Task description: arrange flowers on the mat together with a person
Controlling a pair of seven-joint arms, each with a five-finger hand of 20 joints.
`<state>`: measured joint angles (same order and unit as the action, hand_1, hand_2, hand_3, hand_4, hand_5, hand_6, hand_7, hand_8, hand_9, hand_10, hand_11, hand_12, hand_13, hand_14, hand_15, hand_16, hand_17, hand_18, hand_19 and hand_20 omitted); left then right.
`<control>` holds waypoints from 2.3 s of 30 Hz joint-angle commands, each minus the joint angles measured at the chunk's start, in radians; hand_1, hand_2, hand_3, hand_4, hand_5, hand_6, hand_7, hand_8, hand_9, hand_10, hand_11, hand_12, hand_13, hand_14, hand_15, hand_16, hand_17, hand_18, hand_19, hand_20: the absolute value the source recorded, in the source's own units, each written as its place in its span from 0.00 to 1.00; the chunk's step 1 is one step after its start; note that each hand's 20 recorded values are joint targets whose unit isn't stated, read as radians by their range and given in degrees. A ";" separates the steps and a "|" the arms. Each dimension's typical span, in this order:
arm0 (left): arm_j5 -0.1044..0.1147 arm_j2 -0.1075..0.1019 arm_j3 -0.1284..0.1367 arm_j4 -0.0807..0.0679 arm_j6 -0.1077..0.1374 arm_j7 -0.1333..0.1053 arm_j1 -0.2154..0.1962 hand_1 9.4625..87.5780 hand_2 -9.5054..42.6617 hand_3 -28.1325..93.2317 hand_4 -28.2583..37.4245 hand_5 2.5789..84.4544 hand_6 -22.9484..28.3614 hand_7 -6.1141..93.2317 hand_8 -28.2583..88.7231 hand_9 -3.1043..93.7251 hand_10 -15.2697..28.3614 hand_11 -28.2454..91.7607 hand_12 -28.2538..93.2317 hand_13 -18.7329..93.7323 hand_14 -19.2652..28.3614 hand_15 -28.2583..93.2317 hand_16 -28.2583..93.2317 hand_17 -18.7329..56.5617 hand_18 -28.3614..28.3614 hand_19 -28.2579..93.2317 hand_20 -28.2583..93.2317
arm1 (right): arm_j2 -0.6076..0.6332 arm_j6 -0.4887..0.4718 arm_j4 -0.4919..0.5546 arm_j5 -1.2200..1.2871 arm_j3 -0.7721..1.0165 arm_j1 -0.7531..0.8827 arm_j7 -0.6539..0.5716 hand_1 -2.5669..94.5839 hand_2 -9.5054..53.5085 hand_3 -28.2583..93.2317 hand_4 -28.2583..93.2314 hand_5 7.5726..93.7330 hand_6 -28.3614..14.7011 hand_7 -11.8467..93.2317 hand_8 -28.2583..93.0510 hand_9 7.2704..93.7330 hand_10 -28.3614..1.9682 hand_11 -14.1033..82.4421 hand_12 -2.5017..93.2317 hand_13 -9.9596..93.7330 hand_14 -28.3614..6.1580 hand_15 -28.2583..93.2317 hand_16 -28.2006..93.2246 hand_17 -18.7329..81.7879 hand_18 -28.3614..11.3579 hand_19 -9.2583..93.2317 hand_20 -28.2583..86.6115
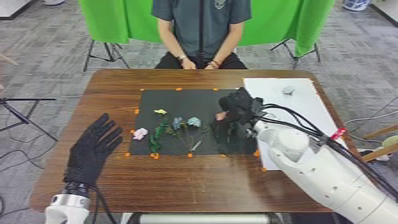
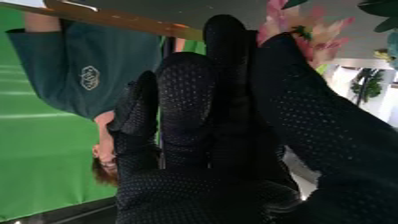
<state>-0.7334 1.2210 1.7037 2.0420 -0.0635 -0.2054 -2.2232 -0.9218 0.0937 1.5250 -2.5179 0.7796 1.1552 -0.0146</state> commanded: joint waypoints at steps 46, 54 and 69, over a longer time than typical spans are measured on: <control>-0.002 0.004 0.027 0.014 0.016 -0.004 -0.031 0.24 0.19 0.81 0.07 0.32 0.50 0.29 0.14 0.27 0.61 0.42 0.35 0.36 0.69 0.43 0.25 0.12 0.86 0.58 0.33 | 0.087 -0.118 0.407 0.891 0.521 0.370 0.024 0.34 0.17 0.93 0.04 0.57 0.64 0.41 0.13 0.63 0.57 0.48 0.29 0.63 0.54 0.74 0.40 0.41 0.24 0.76 0.63; -0.010 0.010 0.050 0.029 0.021 -0.014 -0.067 0.24 0.19 0.81 0.07 0.32 0.50 0.29 0.14 0.26 0.60 0.42 0.35 0.35 0.69 0.42 0.25 0.12 0.86 0.58 0.32 | 0.028 -0.169 0.619 1.507 0.938 0.793 -0.005 0.22 0.25 0.92 0.05 0.45 0.54 0.25 0.15 0.45 0.44 0.34 0.25 0.48 0.43 0.56 0.37 0.33 0.17 0.63 0.54; -0.016 -0.003 0.040 0.040 0.016 -0.068 -0.070 0.22 0.16 0.81 0.06 0.32 0.50 0.28 0.15 0.26 0.59 0.40 0.36 0.35 0.68 0.40 0.26 0.12 0.86 0.57 0.32 | -0.137 -0.192 0.741 1.584 1.122 1.036 -0.054 0.17 0.21 0.91 0.04 0.37 0.51 0.20 0.18 0.36 0.45 0.25 0.27 0.41 0.41 0.38 0.47 0.26 0.15 0.51 0.48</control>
<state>-0.7480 1.2269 1.7589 2.0705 -0.0569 -0.2605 -2.2944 -1.0046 -0.0979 2.2666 -1.0569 1.9287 2.1579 -0.0646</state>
